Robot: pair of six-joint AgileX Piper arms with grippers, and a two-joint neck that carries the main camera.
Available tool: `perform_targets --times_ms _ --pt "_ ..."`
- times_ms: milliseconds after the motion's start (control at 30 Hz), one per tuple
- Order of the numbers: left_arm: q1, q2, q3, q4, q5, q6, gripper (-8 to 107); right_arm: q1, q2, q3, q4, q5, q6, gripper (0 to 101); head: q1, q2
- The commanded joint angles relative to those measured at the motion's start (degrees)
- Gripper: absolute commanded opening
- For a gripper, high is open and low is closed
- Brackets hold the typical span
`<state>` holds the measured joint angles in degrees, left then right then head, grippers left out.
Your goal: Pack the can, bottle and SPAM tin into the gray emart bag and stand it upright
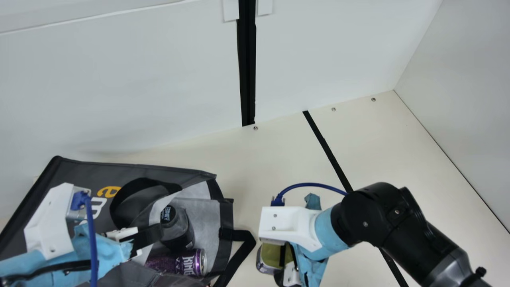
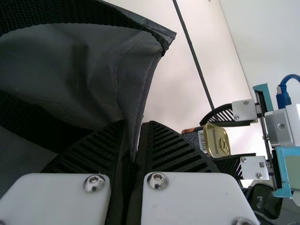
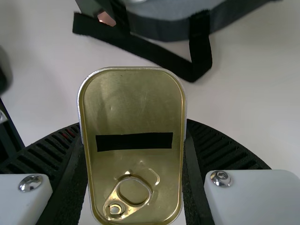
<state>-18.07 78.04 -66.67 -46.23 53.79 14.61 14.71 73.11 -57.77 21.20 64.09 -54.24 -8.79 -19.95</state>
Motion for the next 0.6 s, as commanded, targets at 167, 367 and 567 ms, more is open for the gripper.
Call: perform_targets --times_ms 167,367,567 --pt "0.0 0.0 0.0 0.0 0.0 0.0 -8 1.0 0.2 1.2 6.9 -5.0 -3.2 0 -1.2 0.0" --pt "0.0 0.0 0.0 0.0 0.0 0.0 -8 1.6 1.0 2.3 12.9 -9.2 -6.9 0 -1.2 0.0" --pt "0.0 0.0 0.0 0.0 0.0 0.0 -8 2.6 3.5 2.5 17.7 -12.8 -10.2 0 -1.2 0.0"
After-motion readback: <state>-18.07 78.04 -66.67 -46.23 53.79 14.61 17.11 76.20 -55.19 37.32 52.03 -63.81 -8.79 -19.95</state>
